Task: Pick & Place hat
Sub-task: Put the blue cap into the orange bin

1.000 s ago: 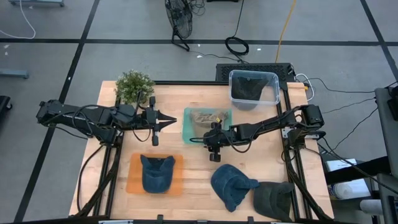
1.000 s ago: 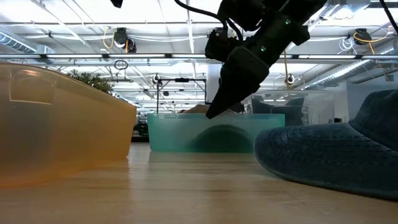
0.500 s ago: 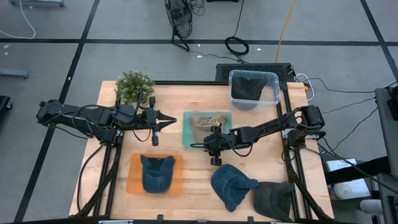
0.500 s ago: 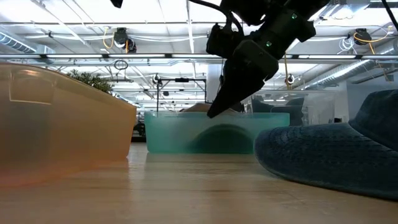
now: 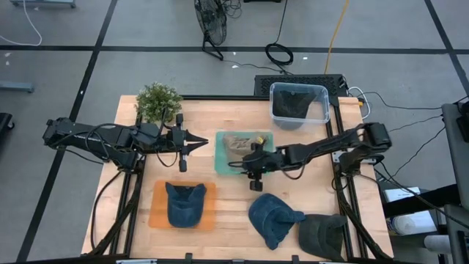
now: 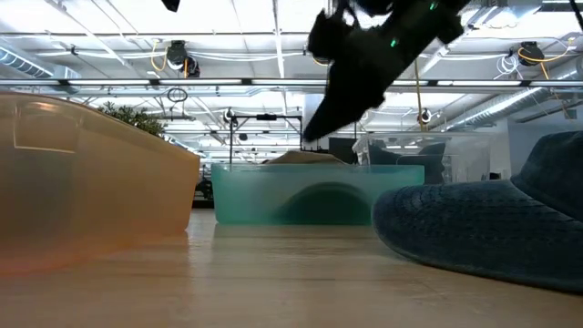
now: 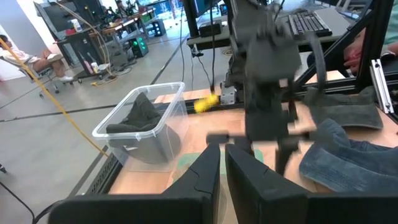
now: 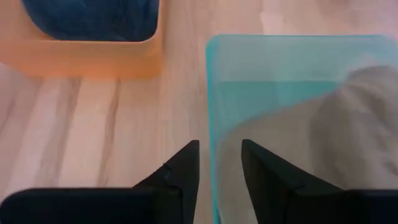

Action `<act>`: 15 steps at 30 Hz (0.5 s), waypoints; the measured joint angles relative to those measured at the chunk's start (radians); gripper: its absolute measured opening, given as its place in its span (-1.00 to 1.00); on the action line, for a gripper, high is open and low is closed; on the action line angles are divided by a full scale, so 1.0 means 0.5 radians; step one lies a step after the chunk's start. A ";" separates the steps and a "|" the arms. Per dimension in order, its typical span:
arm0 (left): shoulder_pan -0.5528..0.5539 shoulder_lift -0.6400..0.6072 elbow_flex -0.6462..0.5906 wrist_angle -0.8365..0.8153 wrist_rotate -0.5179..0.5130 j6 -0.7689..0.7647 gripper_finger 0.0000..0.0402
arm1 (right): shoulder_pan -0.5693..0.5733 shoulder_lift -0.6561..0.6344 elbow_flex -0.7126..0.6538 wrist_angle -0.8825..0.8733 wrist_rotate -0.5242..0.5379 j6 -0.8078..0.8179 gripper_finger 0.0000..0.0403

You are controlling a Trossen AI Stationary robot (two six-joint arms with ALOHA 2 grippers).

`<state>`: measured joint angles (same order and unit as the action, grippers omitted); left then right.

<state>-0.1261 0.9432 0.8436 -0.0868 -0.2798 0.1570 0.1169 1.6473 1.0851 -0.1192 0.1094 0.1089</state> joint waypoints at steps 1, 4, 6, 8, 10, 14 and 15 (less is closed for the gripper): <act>0.000 0.000 0.000 -0.001 0.000 0.001 -0.81 | 0.001 -0.067 -0.001 -0.072 0.020 0.000 -0.45; 0.000 0.000 0.001 0.000 0.000 0.001 -0.81 | 0.002 -0.231 0.005 -0.284 0.047 0.015 -0.45; 0.000 0.000 0.001 0.002 0.000 -0.002 -0.81 | 0.005 -0.317 -0.001 -0.558 0.044 0.066 -0.45; 0.000 0.000 0.001 0.001 0.000 -0.005 -0.81 | 0.019 -0.349 -0.002 -0.735 0.045 0.184 -0.45; 0.000 0.000 0.001 0.001 0.000 -0.005 -0.81 | 0.049 -0.372 -0.038 -0.868 0.046 0.288 -0.45; 0.000 0.001 0.001 0.002 0.004 -0.006 -0.81 | 0.099 -0.368 -0.131 -0.888 0.050 0.392 -0.45; 0.000 0.001 0.001 0.004 0.016 -0.007 -0.81 | 0.110 -0.369 -0.136 -0.918 0.050 0.415 -0.46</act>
<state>-0.1261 0.9436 0.8442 -0.0847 -0.2718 0.1534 0.1719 1.4627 1.0170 -0.5784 0.1345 0.3162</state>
